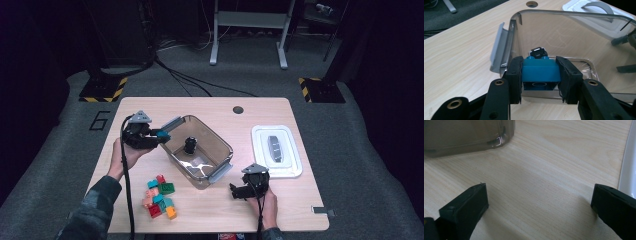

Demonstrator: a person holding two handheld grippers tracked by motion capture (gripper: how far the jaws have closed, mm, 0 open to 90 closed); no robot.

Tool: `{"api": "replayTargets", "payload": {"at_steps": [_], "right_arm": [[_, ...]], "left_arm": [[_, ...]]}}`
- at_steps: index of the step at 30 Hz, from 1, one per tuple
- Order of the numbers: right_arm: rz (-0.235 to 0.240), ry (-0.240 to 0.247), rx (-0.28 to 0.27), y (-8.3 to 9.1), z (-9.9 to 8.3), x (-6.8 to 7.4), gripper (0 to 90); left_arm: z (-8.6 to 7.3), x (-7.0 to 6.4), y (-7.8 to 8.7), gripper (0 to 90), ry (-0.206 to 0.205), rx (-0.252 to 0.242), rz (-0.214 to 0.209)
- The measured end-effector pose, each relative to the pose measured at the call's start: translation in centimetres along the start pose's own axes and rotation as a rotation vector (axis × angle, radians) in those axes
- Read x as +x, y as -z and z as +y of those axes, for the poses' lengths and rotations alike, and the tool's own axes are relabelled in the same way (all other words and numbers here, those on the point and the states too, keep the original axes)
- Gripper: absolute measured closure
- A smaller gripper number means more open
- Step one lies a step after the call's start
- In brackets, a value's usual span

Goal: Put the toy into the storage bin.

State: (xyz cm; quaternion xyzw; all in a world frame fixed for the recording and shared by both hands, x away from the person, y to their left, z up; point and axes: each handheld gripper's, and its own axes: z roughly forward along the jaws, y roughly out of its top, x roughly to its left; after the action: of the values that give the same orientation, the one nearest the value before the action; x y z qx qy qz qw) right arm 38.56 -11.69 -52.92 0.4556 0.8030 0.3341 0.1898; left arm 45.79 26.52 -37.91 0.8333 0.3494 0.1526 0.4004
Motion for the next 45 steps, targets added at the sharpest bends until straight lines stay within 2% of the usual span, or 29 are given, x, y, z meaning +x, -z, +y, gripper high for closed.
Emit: {"api": "replayTargets", "payload": {"at_steps": [3,4,8,15,18,20,21,23,25,27,31,34,38,41,45], "right_arm": [[0.001,0.0,0.0,0.0,0.0,0.0,0.3],[0.001,0.001,0.0,0.0,0.0,0.0,0.4],[0.001,0.007,-0.002,0.0,0.0,0.0,0.4],[0.003,0.004,-0.002,0.0,0.0,0.0,0.4],[0.003,0.004,-0.002,0.0,0.0,0.0,0.4],[0.003,0.004,-0.002,0.0,0.0,0.0,0.4],[0.004,0.004,-0.002,0.0,0.0,0.0,0.4],[0.004,0.003,-0.002,0.0,0.0,0.0,0.5],[0.004,0.003,-0.002,0.0,0.0,0.0,0.5],[0.003,0.003,-0.002,0.0,0.0,0.0,0.5],[0.003,0.003,-0.002,0.0,0.0,0.0,0.4],[0.003,0.003,-0.002,0.0,0.0,0.0,0.4],[0.003,0.0,-0.001,0.0,0.0,0.0,0.4],[0.003,-0.001,-0.001,0.0,0.0,0.0,0.4],[0.003,0.003,-0.002,0.0,0.0,0.0,0.4]], "left_arm": [[0.0,-0.3,-0.6,58.9,-0.001,0.004,-0.004],[0.0,-0.4,-1.0,58.9,-0.012,0.024,-0.008],[-0.2,-0.7,-1.6,58.9,-0.017,0.041,-0.015],[-0.5,-0.8,-1.9,58.2,-0.017,0.063,-0.039],[-0.5,-0.8,-1.7,53.0,-0.016,0.063,-0.044],[-0.7,-0.8,-1.3,45.6,-0.011,0.053,-0.046],[-0.8,-0.8,-1.0,38.5,-0.009,0.046,-0.05],[-1.1,-1.0,0.1,33.0,-0.001,0.013,-0.047],[-1.4,-1.1,0.9,28.4,-0.01,0.0,-0.038],[-1.7,-1.2,1.6,24.6,-0.003,-0.015,-0.031],[-2.9,-1.2,3.2,20.5,-0.003,-0.031,-0.004],[-3.6,-1.1,3.7,18.4,0.001,-0.03,0.006],[-5.9,-0.6,4.5,16.0,0.019,-0.022,0.035],[-7.5,-0.2,4.5,14.7,0.043,-0.013,0.04],[-9.6,-0.1,3.9,4.0,0.071,0.011,0.029]]}}
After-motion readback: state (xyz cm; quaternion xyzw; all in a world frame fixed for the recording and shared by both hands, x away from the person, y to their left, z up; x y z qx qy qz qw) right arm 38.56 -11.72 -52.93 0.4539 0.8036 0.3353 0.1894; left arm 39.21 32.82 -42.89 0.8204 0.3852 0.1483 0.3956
